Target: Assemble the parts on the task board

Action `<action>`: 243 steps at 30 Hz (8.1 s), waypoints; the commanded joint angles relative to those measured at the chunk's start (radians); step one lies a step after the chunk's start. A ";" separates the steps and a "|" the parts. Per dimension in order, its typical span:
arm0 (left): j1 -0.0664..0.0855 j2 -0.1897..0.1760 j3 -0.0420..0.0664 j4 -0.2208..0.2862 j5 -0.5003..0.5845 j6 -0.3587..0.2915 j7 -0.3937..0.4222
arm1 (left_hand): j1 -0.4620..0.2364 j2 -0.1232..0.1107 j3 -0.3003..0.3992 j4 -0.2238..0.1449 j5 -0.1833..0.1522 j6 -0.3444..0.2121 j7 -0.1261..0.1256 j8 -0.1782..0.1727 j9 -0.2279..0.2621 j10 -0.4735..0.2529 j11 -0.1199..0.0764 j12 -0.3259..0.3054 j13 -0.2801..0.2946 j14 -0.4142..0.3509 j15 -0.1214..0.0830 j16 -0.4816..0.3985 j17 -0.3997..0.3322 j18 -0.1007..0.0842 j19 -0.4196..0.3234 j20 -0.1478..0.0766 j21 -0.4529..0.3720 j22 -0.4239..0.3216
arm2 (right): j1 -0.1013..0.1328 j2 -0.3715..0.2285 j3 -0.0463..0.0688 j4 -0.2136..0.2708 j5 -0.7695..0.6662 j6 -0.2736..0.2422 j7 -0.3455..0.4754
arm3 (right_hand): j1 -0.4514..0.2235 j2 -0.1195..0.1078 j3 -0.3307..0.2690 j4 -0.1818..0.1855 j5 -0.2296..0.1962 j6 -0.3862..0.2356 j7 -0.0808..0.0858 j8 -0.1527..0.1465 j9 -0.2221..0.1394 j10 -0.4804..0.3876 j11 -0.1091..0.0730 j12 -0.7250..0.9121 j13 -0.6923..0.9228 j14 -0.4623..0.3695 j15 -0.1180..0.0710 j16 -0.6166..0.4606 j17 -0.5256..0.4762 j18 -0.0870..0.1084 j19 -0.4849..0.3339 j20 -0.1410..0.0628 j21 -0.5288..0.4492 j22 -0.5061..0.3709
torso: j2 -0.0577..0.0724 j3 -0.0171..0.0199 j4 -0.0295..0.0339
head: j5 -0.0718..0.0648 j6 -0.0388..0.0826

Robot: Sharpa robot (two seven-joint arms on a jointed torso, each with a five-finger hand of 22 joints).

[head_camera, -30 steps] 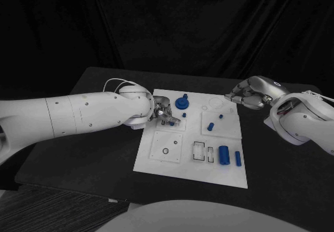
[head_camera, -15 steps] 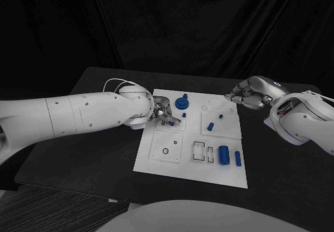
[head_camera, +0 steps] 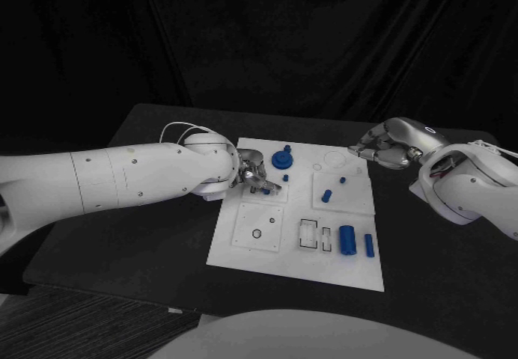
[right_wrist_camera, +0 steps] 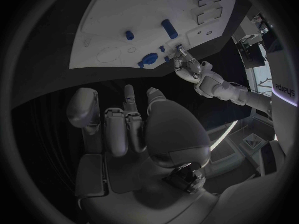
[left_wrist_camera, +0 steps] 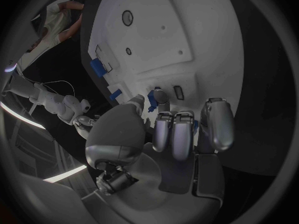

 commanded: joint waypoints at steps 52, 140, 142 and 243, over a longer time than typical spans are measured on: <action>-0.002 -0.001 0.001 0.002 0.003 0.014 -0.003 | 0.132 0.048 -0.028 -0.035 0.180 -0.035 -0.011 -0.098 0.020 0.090 -0.020 0.003 0.222 0.107 -0.022 0.005 0.255 0.004 0.015 -0.012 0.000 0.192 | -0.003 -0.002 0.001 0.001 -0.004 -0.002 -0.016 | 0.016 0.003 -0.039 0.002 0.020 -0.012 0.002 0.015 0.014 0.103 0.000 0.017 0.265 0.070 -0.001 -0.016 0.138 0.012 -0.007 -0.001 -0.022 0.136 | 0.000 -0.0001 0.0001 | -0.001 0.000; 0.063 -0.205 0.001 0.226 -0.207 -0.474 0.175 | 0.088 0.057 -0.235 0.007 0.039 -0.166 0.032 -0.222 -0.028 0.114 0.012 0.042 0.258 0.111 -0.001 0.010 0.264 -0.009 0.047 0.003 0.058 0.208 | -0.002 -0.035 0.001 0.025 -0.004 -0.050 0.004 | 0.017 0.003 -0.043 0.003 0.020 -0.012 0.002 0.014 0.015 0.103 0.000 0.017 0.265 0.070 -0.001 -0.015 0.139 0.011 -0.005 -0.001 -0.020 0.137 | 0.000 -0.0002 -0.0005 | 0.001 0.000; 0.059 -0.224 0.000 0.247 -0.211 -0.526 0.210 | 0.123 0.060 -0.226 -0.006 0.071 -0.174 0.036 -0.241 -0.045 0.114 0.015 0.042 0.258 0.111 0.001 0.010 0.264 -0.010 0.049 0.005 0.064 0.210 | -0.002 -0.043 0.001 0.038 -0.004 -0.076 0.022 | 0.017 0.002 -0.044 0.003 0.020 -0.011 0.002 0.015 0.015 0.103 0.000 0.017 0.265 0.071 -0.001 -0.013 0.142 0.010 -0.003 -0.001 -0.014 0.138 | -0.001 0.0000 -0.0002 | 0.002 0.000; -0.135 -0.054 0.000 0.122 -0.377 -0.348 -0.030 | 0.273 0.066 -0.192 0.001 0.354 -0.064 0.018 -0.264 -0.225 0.101 0.001 0.018 0.236 0.110 -0.009 0.010 0.263 0.000 0.037 -0.001 0.016 0.197 | -0.015 -0.056 0.001 0.055 0.002 -0.069 0.025 | 0.027 -0.002 -0.050 0.003 0.089 -0.006 -0.001 0.015 0.018 0.103 -0.004 0.017 0.265 0.074 -0.005 -0.009 0.145 0.008 0.007 -0.004 -0.003 0.143 | -0.041 0.0074 0.0066 | -0.003 0.000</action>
